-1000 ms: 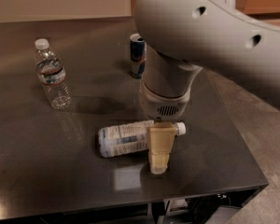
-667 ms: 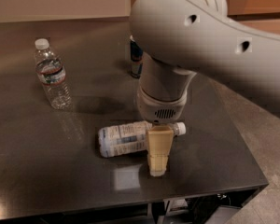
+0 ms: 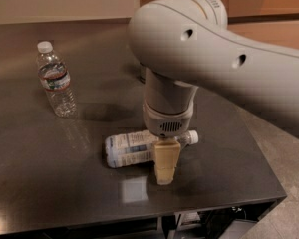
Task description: Place blue plastic bottle upright
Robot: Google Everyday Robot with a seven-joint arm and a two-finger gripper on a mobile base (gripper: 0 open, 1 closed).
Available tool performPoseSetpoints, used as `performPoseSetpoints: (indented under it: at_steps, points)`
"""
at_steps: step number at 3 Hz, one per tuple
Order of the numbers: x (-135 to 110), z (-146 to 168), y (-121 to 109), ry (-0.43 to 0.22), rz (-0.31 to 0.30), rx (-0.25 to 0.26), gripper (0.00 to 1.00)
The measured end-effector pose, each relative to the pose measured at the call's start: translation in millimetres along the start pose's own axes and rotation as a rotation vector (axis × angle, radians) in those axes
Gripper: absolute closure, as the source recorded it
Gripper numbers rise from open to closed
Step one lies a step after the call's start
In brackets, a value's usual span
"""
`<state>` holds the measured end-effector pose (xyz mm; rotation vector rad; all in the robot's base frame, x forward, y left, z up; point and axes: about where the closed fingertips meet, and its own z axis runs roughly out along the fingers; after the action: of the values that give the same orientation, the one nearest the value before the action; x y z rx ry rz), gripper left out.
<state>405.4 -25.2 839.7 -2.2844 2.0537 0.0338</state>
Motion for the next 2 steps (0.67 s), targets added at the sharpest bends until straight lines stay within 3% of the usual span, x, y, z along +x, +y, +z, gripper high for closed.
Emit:
performPoseSetpoints:
  at_steps: [2]
  points:
    - [0.5, -2.6, 1.0, 0.026, -0.015, 0.001, 0.65]
